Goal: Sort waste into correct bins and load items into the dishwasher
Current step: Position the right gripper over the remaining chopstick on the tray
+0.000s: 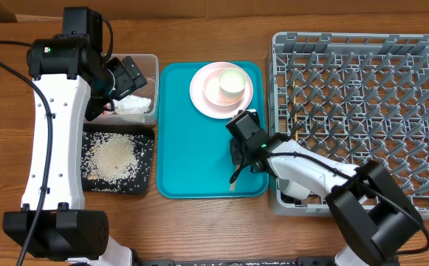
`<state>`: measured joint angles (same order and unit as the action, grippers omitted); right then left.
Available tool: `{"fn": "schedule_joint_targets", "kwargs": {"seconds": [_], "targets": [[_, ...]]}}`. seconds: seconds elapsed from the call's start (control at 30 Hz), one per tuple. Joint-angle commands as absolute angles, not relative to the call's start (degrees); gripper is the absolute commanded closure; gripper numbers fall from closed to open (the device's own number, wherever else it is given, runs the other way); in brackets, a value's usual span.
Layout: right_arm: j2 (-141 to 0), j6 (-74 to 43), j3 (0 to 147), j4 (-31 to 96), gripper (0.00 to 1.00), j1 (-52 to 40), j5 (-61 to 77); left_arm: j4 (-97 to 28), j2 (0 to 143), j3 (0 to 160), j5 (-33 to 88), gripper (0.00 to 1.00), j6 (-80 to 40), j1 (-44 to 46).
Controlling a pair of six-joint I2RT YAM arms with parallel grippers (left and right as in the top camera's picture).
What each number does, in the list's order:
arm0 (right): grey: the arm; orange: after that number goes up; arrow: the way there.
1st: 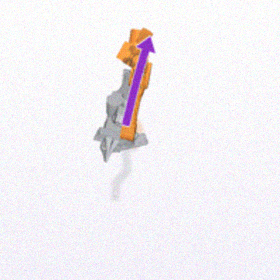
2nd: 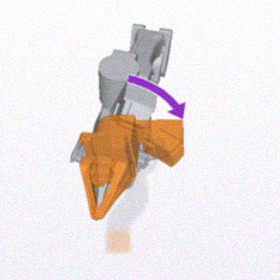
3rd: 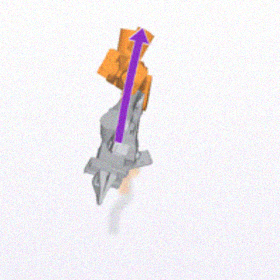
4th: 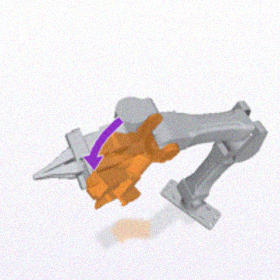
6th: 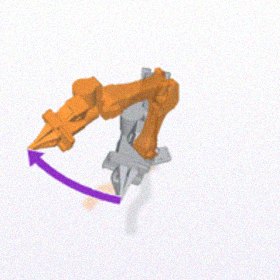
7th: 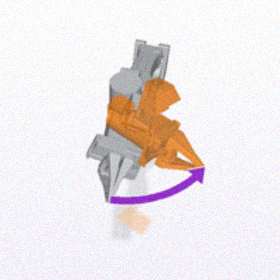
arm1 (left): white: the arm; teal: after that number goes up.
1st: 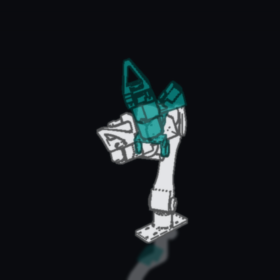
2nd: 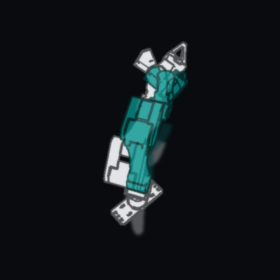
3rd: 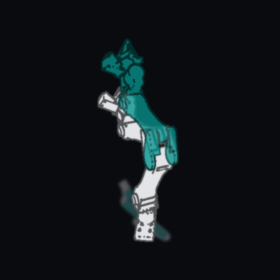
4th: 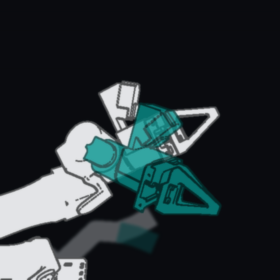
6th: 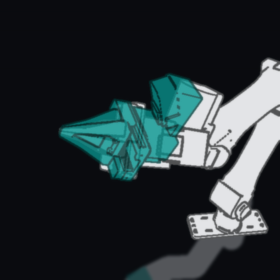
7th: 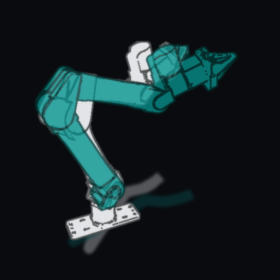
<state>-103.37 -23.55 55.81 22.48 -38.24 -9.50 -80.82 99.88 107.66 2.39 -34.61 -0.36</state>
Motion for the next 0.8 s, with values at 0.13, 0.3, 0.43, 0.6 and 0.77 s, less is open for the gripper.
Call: {"fn": "schedule_joint_targets", "kwargs": {"seconds": [0.13,0.3,0.43,0.6,0.77], "targets": [[-103.0,-24.1,56.7,23.7,0.69,-38.2,-9.9,-80.8,99.5,108.5,2.4,0.00,-34.7,0.0],[-101.7,-24.1,59.9,27.5,0.77,-38.2,-5.3,-80.8,99.5,108.5,2.4,0.00,-34.7,0.0],[-101.4,-28.4,60.8,30.4,0.78,-38.2,-3.7,-80.8,99.5,108.5,2.4,0.00,-34.7,0.0],[-101.4,-30.7,60.7,34.5,0.78,-38.2,-3.7,-80.8,99.5,108.5,2.4,0.00,-34.7,0.0],[-101.4,-36.4,60.7,35.8,0.78,-38.2,-3.7,-80.8,99.5,108.5,2.4,0.00,-34.7,0.0]]}}
